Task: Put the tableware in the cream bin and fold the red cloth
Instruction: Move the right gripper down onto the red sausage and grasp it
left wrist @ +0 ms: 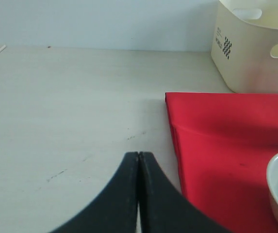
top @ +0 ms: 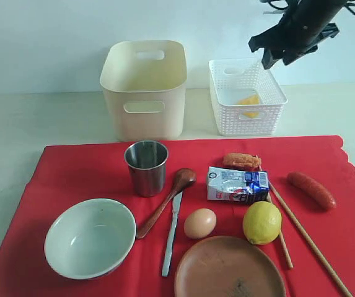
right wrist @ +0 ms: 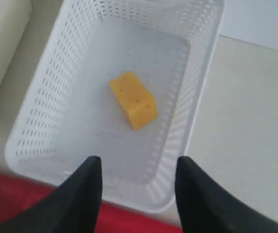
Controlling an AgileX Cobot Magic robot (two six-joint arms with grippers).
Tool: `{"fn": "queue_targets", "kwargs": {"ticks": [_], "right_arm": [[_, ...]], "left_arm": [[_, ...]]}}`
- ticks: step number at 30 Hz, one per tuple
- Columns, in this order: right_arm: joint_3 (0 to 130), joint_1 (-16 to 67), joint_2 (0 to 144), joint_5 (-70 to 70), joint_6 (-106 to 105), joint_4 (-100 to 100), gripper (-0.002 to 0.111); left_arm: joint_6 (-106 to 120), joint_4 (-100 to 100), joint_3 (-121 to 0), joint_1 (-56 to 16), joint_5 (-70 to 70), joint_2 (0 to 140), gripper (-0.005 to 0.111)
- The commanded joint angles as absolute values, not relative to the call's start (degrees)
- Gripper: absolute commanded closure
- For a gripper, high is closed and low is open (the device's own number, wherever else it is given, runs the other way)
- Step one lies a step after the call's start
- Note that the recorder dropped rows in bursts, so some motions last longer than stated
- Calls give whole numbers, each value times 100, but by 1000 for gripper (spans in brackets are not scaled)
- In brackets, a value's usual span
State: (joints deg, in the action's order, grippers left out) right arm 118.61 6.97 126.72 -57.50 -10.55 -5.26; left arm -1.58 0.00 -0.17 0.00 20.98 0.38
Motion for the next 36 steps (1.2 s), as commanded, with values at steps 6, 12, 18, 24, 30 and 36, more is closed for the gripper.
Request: {"fn": "queue_targets", "kwargs": {"ticks": [6,12,18,24,30,36], "right_arm": [[10541,735,11555,-6111,-1230,-399,71],[9216,735,10912,-6110,-1694,-629,75],[7917,735,10526,-5982,-2121,-759,75],[7152,735,10482,-5277,-2121,-528,75],[6828,735,10482,-4764,-2134,-321,72],[6828,735,10743,-4752,-2134,-269,70]], "left_arm": [[-136,0,0,8,2023,0,107],[-136,0,0,8,2023,0,107],[-136,0,0,8,2023,0,107],[-136,0,0,8,2023,0,107],[-136,0,0,8,2023,0,107],[-136,0,0,8,2023,0,107]]}}
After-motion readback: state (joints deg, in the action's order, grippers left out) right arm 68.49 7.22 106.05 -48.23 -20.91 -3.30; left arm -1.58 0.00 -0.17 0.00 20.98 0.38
